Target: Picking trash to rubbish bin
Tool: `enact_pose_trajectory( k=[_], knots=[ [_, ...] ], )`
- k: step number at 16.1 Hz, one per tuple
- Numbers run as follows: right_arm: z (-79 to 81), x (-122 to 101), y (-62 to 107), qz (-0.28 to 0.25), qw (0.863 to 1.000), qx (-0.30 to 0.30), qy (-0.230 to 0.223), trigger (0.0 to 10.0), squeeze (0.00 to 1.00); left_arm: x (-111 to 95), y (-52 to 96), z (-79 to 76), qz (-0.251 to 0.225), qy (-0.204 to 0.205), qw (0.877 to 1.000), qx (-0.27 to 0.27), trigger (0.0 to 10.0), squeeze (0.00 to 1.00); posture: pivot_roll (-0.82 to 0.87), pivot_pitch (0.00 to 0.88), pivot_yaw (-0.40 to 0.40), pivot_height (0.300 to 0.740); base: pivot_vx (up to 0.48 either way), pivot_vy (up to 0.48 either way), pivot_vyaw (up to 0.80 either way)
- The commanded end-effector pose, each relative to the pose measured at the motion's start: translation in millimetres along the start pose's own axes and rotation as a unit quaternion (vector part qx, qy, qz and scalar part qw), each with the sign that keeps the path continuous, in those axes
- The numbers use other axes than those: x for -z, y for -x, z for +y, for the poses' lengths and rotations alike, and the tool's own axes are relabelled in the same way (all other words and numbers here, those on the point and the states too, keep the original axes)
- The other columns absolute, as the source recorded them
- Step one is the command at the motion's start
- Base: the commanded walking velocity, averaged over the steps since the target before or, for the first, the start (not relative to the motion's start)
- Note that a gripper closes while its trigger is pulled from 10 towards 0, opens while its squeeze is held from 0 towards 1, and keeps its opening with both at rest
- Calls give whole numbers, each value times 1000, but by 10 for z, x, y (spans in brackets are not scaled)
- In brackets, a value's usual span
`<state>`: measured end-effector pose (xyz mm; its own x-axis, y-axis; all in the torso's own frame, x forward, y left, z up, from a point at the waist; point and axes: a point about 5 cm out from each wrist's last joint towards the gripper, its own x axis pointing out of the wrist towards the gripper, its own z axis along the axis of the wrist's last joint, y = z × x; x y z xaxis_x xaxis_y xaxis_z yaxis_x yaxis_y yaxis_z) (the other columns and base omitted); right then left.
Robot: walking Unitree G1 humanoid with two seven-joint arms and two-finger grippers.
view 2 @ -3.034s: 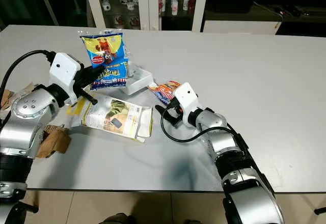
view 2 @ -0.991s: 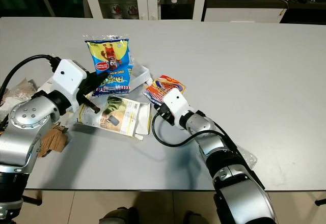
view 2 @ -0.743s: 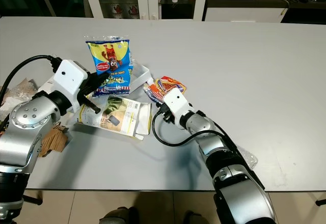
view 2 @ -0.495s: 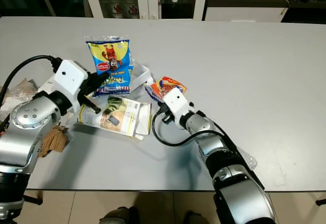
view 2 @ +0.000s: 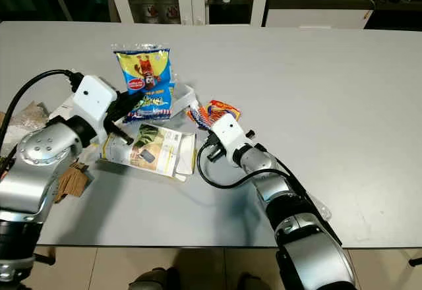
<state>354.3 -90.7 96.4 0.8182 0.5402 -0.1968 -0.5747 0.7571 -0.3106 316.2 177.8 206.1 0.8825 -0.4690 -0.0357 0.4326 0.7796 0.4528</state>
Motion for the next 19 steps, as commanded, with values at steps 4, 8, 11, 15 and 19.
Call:
enact_pose_trajectory(
  k=[4, 8, 11, 15, 19],
  knots=[
    [-190, -26, 17, 9, 999, 36, -3, 0, 0, -26, -137, -48, -16, 10, 1000, -14, 10000, 0, 137, 71, -3, 740, 0, 0, 0],
    [-459, -186, 35, -21, 993, 109, -30, 10000, 0, -47, -269, -25, -51, 48, 994, -81, 10000, 0, 125, 23, -18, 740, 0, 0, 0],
    [-700, -456, 62, -88, 977, 178, -80, 10000, 0, -125, -354, 70, -81, 77, 978, -176, 10000, 0, 109, 0, -29, 740, 0, 0, 0],
    [-849, -700, 87, -164, 948, 222, -162, 10000, 0, -100, -465, 74, -76, 104, 968, -216, 10000, 0, 103, 0, -34, 740, 0, 0, 0],
    [-838, -777, 156, -222, 920, 246, -208, 10000, 0, 20, -480, -3, -86, 160, 954, -238, 10000, 0, 81, 0, -35, 740, 0, 0, 0]
  ],
)
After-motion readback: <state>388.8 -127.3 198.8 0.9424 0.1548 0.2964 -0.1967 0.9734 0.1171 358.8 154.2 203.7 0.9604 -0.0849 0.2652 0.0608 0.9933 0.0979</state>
